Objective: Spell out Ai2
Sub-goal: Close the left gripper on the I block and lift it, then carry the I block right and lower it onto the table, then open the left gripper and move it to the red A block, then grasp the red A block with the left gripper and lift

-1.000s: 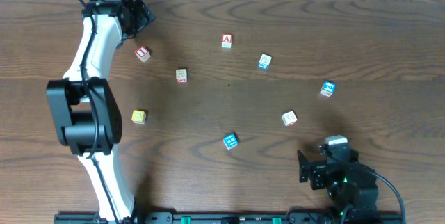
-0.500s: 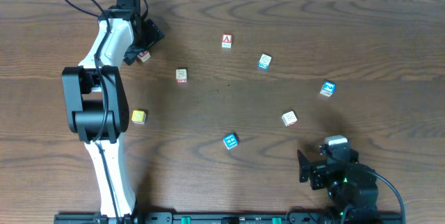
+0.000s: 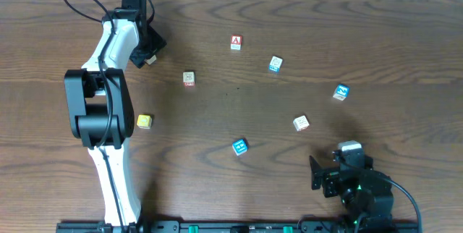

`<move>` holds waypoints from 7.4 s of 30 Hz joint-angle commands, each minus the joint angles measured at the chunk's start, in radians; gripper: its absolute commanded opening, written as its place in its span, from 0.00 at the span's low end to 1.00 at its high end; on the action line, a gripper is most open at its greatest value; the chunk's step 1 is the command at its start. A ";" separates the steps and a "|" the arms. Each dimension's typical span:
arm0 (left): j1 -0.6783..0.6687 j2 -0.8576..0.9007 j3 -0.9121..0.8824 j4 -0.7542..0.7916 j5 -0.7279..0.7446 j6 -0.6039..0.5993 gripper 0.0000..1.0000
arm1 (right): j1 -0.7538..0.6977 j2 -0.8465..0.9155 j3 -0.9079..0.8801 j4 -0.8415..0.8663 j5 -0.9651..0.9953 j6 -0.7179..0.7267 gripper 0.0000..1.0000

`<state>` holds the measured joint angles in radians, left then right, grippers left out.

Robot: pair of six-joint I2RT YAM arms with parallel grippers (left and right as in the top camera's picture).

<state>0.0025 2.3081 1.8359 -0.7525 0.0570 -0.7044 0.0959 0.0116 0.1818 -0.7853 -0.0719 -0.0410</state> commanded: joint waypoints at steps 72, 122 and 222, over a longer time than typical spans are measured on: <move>-0.553 -0.090 0.014 -0.085 0.045 0.525 0.06 | -0.006 -0.006 -0.009 0.001 -0.004 -0.001 0.99; -0.569 -0.006 -0.002 -0.160 0.049 0.297 0.38 | -0.006 -0.006 -0.009 0.001 -0.004 -0.001 0.99; -0.467 0.219 0.313 0.128 -0.053 0.438 0.61 | -0.006 -0.006 -0.009 0.001 -0.004 -0.001 0.99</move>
<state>-0.4595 2.5053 2.1345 -0.6220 0.0151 -0.2634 0.0959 0.0116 0.1818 -0.7853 -0.0719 -0.0410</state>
